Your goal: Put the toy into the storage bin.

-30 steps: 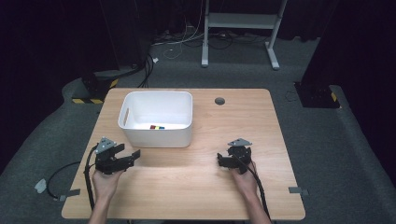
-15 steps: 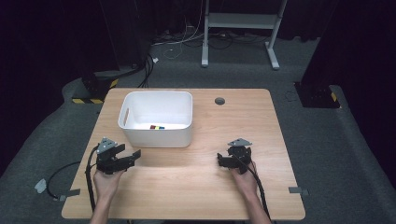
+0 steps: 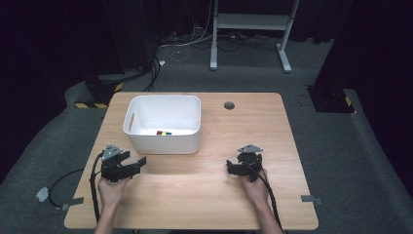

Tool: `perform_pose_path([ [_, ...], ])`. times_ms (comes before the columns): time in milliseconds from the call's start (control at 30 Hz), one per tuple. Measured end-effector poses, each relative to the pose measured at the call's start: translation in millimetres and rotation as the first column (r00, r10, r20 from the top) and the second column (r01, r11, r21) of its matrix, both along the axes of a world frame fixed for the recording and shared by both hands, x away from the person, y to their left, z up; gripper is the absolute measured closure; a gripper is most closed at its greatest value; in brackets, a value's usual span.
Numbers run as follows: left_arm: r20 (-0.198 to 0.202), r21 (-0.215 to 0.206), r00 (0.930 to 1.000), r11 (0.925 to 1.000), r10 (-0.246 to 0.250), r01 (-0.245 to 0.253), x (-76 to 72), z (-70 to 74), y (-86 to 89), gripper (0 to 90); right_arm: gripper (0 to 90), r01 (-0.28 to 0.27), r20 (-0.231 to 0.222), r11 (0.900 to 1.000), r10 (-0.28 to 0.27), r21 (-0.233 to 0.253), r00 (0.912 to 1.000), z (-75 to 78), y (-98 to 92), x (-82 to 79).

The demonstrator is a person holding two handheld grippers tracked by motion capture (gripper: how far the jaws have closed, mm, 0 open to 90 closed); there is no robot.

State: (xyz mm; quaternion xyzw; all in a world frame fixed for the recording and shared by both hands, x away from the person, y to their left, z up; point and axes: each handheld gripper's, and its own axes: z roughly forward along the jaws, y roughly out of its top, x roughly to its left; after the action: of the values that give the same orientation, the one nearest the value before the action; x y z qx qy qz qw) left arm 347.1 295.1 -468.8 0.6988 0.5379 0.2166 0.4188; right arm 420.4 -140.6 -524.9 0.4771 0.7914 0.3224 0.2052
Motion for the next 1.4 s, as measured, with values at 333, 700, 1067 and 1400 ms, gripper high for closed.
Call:
perform_pose_path([
  [333, -0.008, 0.009, 0.9999, 0.9999, 0.014, -0.013, 0.5, -4.1, 2.5, 23.8, 14.5, -0.001, 0.001, 1.000, 0.001, -0.001, 1.0000, 0.0, -0.1, 0.1],
  [700, -0.013, 0.015, 0.9995, 0.9995, 0.028, -0.028, 1.6, -9.0, 4.9, 23.9, 14.5, 0.000, 0.000, 1.000, 0.000, 0.000, 1.0000, 0.0, 0.0, 0.0],
  [1067, -0.020, 0.017, 0.9987, 0.9988, 0.047, -0.047, 3.5, -14.4, 7.5, 24.1, 14.5, -0.001, 0.001, 1.000, 0.001, -0.001, 1.0000, 0.0, -0.1, 0.1],
  [1400, -0.024, 0.028, 0.9982, 0.9981, 0.056, -0.055, 5.3, -20.1, 7.3, 24.3, 14.5, 0.000, 0.000, 1.000, 0.000, 0.000, 1.0000, 0.0, 0.0, 0.0],
])
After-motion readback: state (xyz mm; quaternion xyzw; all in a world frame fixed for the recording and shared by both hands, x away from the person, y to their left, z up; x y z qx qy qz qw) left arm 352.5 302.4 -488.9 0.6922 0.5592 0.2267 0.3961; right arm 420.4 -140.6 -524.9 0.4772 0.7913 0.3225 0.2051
